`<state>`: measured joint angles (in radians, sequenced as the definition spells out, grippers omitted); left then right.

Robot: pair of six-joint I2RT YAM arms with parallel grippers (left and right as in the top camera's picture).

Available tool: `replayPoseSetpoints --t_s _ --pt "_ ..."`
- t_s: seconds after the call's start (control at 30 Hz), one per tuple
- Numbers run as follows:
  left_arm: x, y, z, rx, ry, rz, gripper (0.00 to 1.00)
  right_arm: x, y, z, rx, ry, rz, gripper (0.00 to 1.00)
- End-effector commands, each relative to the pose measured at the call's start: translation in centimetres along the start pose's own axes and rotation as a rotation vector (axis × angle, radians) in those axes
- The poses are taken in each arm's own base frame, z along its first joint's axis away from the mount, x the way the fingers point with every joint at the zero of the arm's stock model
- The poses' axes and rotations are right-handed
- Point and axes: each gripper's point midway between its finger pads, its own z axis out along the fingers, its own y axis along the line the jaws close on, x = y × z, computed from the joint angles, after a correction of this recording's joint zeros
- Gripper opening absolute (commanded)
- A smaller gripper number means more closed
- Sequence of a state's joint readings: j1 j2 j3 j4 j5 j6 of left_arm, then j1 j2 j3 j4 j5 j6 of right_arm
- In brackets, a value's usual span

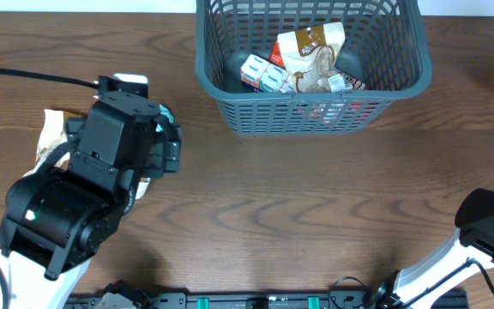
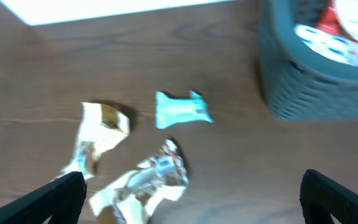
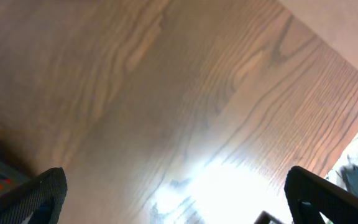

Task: Pack container

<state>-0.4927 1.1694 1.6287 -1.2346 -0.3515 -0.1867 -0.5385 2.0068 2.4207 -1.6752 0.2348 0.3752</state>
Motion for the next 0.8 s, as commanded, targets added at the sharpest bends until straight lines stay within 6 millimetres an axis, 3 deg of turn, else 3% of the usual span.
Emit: replayPoseSetpoints --t_s 0.0,0.1,0.27,0.37,0.47,0.6,0.67,0.77 --pt "0.7 -1.5 0.0 0.092 0.037 -0.016 0.99 0.5 -0.1 1.3 0.017 0.040 0.007 0.99" --pt "0.2 -0.5 0.2 0.028 0.014 0.017 0.99 0.9 -0.1 1.8 0.025 0.058 0.003 0.99" --pt "-2.3 3.5 0.6 -0.238 -0.073 0.078 0.99 1.0 0.0 1.9 0.021 0.064 0.002 0.99" --pt "-2.7 4.8 2.0 -0.290 -0.032 0.156 0.99 1.1 0.2 1.9 0.008 0.070 0.002 0.99" --pt "-2.2 8.1 4.1 -0.383 0.061 0.155 0.99 1.2 0.3 1.9 0.004 0.076 0.001 0.99" --pt "-0.9 13.8 6.8 -0.496 0.179 0.028 0.99 1.3 0.3 1.9 0.005 0.080 0.000 0.99" --pt "0.3 16.3 8.3 -0.499 0.224 -0.092 0.99 1.4 0.2 1.9 0.006 0.082 0.000 0.99" --pt "2.3 18.5 10.1 -0.433 0.266 -0.317 0.99 1.4 0.2 1.9 0.006 0.083 0.000 0.99"
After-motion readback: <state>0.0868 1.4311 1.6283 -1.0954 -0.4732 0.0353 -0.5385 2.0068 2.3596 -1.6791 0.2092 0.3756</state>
